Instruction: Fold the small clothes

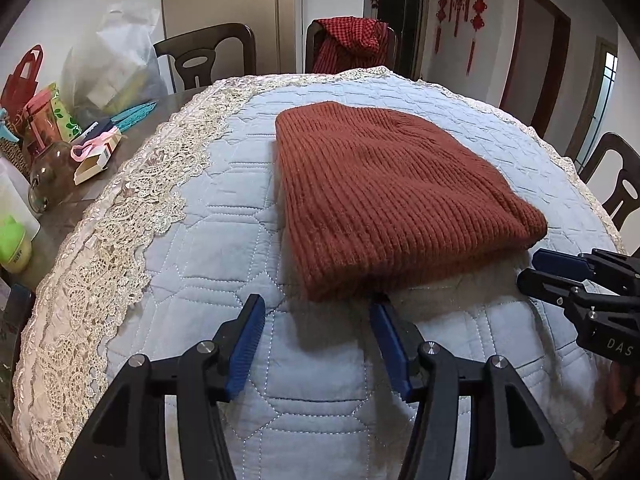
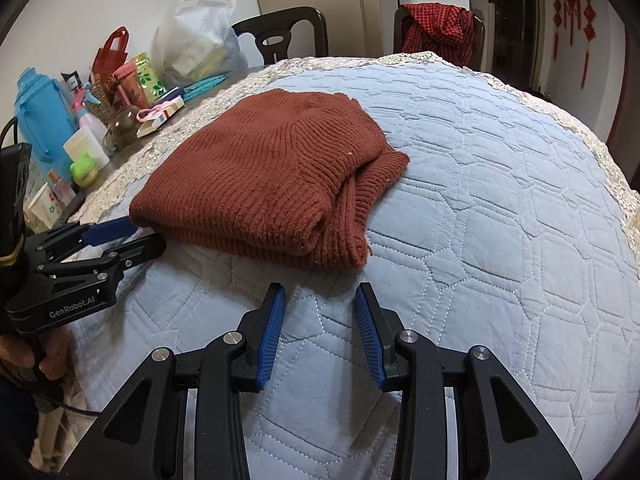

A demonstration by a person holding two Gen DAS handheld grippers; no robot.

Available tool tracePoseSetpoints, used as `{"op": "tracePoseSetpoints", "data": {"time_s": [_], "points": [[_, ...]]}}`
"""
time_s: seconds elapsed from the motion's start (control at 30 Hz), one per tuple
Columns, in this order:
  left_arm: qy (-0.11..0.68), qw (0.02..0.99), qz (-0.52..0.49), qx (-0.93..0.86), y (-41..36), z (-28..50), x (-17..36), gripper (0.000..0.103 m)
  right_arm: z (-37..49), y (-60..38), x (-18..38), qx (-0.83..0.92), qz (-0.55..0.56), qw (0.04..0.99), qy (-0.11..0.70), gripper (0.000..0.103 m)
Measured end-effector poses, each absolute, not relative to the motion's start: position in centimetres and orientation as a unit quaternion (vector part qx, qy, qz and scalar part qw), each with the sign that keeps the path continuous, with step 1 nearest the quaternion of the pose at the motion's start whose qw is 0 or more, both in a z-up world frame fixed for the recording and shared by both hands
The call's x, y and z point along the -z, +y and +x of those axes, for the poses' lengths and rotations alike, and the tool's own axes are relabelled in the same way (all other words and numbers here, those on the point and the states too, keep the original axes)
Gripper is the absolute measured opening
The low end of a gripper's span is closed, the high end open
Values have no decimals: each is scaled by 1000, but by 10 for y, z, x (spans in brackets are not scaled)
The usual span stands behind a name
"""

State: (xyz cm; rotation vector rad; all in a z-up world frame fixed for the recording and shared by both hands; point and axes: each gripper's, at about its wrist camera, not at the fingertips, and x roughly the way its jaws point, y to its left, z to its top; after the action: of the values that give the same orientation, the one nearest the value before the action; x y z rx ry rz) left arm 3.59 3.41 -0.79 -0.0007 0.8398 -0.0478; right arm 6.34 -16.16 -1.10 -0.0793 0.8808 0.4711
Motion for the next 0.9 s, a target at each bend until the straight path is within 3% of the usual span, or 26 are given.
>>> {"op": "tracePoseSetpoints", "data": {"time_s": [0.9], "points": [[408, 913, 1, 23, 35, 36, 8, 62, 63, -162, 11, -229, -32, 877, 422, 40]]}}
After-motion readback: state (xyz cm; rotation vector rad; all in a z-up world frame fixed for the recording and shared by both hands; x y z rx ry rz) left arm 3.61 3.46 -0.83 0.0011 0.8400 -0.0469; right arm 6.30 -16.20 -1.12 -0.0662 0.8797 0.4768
